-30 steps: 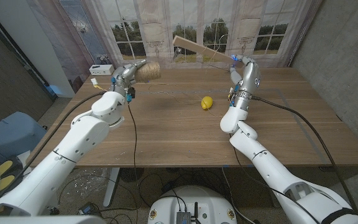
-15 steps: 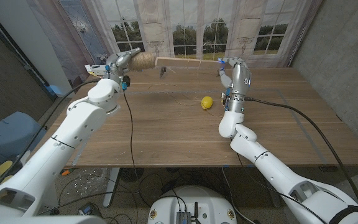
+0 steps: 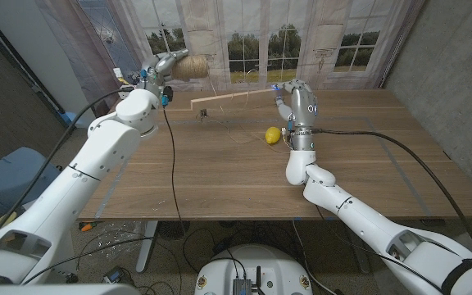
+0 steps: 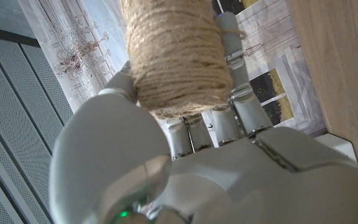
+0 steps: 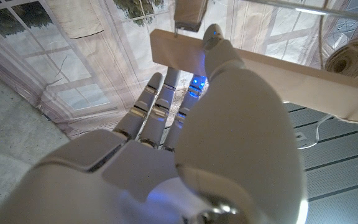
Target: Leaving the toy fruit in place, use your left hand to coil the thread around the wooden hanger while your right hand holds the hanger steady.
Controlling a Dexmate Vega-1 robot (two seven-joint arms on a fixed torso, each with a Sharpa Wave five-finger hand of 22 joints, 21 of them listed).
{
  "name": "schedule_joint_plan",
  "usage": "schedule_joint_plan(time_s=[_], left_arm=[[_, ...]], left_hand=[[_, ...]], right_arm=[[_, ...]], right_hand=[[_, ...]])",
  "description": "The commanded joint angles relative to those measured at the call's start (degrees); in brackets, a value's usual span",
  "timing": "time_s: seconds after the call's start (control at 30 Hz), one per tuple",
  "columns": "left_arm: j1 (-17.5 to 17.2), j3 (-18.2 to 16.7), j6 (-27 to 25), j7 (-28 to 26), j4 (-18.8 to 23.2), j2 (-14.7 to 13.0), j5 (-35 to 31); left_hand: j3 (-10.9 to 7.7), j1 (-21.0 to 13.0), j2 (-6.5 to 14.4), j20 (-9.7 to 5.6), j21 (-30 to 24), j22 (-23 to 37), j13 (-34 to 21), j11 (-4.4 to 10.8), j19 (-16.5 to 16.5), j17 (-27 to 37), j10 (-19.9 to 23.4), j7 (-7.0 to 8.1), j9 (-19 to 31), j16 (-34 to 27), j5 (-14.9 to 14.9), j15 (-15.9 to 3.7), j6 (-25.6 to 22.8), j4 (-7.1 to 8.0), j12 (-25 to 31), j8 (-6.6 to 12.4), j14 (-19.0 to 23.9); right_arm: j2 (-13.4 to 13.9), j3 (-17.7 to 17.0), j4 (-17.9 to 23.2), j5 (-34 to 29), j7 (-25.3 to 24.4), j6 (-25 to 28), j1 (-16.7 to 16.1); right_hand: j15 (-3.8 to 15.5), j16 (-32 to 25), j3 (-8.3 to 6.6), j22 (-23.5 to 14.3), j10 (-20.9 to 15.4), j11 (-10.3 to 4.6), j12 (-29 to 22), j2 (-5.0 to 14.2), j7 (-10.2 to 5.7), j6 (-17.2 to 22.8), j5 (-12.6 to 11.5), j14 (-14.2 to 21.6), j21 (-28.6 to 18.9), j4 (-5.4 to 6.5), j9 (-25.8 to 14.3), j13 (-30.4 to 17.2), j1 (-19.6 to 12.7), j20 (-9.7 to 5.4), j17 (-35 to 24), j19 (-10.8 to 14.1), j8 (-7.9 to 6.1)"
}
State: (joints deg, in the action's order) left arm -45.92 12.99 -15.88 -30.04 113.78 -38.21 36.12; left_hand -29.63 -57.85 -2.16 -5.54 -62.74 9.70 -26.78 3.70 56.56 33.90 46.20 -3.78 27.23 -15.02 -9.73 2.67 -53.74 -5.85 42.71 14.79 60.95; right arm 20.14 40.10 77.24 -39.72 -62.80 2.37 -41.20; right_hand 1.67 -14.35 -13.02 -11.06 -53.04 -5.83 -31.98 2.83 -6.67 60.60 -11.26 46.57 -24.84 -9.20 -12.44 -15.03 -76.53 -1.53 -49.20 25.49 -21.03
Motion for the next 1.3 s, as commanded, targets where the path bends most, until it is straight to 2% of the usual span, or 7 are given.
schedule_joint_plan(time_s=[0.03,0.43,0.93,1.03,1.17,1.3], left_arm=[[1.98,0.67,1.92,3.55,0.71,-0.22,-1.91],[1.31,0.54,4.5,6.68,2.73,-0.41,-2.37],[0.36,0.79,8.83,11.79,4.88,-1.0,-2.83],[0.09,0.77,9.52,12.64,5.04,-1.12,-2.8],[-0.42,0.61,9.36,12.62,5.61,-1.31,-2.84],[-1.2,0.32,8.67,11.84,6.41,-1.86,-3.47]], left_hand=[[-3.74,-8.31,8.72,-4.95,-0.25,0.35,-10.53,0.99,-2.66,0.22,1.17,-0.05,0.15,0.01,-0.01,-15.33,-0.64,-3.47,1.72,-0.38,12.9],[-3.81,-8.31,8.77,-4.95,-0.37,0.35,-10.44,1.04,-2.72,0.4,1.16,0.05,0.37,0.08,-0.02,-15.32,-0.54,-3.45,1.64,-0.44,12.94],[-3.81,-8.24,8.66,-4.97,-0.48,0.34,-10.49,1.26,-2.78,0.49,1.23,0.07,0.41,0.21,-0.01,-15.36,-0.61,-3.47,1.66,-0.58,13.04],[-3.81,-8.2,8.67,-4.95,-0.48,0.34,-10.72,1.25,-2.86,0.5,1.17,0.11,0.39,0.24,-0.01,-15.32,-0.7,-3.44,1.76,-0.59,13.06],[-3.81,-8.17,8.66,-4.94,-0.53,0.34,-10.52,1.33,-2.82,0.55,1.3,0.18,0.38,0.24,0.0,-15.31,-0.75,-3.42,1.67,-0.61,13.12],[-3.81,-8.14,8.64,-4.92,-0.55,0.34,-10.54,1.34,-2.85,0.59,1.27,0.26,0.36,0.25,0.0,-15.33,-0.79,-3.41,1.66,-0.64,13.15]], right_arm=[[2.04,5.93,-1.21,-0.85,3.21,6.02,2.76],[2.43,8.25,0.51,0.14,10.13,13.48,3.87],[3.29,9.96,7.61,0.07,21.82,25.7,4.09],[3.75,10.34,9.93,-0.16,25.55,29.15,4.11],[4.35,10.99,12.53,-0.64,30.11,33.21,4.39],[5.15,11.47,14.49,-1.08,32.67,35.32,4.52]], right_hand=[[12.09,0.07,-0.07,-0.07,-5.43,-1.77,-4.66,4.56,0.07,0.3,-0.43,4.72,-0.3,0.53,-0.15,-5.66,-1.48,-0.23,-0.18,0.28,-0.33],[12.09,0.15,0.03,-0.05,-5.38,-1.87,-4.52,4.46,-0.13,0.32,-0.46,4.97,-0.37,0.54,-0.13,-5.67,-1.43,-0.19,-0.22,0.28,-0.38],[12.1,0.55,-0.01,-0.01,-5.68,-1.9,-4.42,4.41,-0.16,0.42,-0.41,4.88,-0.26,0.46,-0.1,-5.61,-1.49,0.58,-0.13,-0.22,-0.44],[12.1,0.59,-0.07,0.0,-5.81,-1.88,-4.4,4.38,-0.11,0.43,-0.4,4.91,-0.22,0.4,-0.08,-5.55,-1.55,0.74,-0.18,-0.33,-0.44],[12.02,0.73,-0.19,0.02,-5.86,-1.83,-4.43,4.37,0.01,0.48,-0.36,4.83,-0.1,0.38,-0.04,-5.63,-1.56,0.89,-0.19,-0.65,-0.45],[11.98,0.81,-0.24,0.03,-5.8,-1.85,-4.4,4.37,0.08,0.41,-0.32,4.81,-0.01,0.42,-0.02,-5.68,-1.48,1.02,-0.22,-0.89,-0.42]])
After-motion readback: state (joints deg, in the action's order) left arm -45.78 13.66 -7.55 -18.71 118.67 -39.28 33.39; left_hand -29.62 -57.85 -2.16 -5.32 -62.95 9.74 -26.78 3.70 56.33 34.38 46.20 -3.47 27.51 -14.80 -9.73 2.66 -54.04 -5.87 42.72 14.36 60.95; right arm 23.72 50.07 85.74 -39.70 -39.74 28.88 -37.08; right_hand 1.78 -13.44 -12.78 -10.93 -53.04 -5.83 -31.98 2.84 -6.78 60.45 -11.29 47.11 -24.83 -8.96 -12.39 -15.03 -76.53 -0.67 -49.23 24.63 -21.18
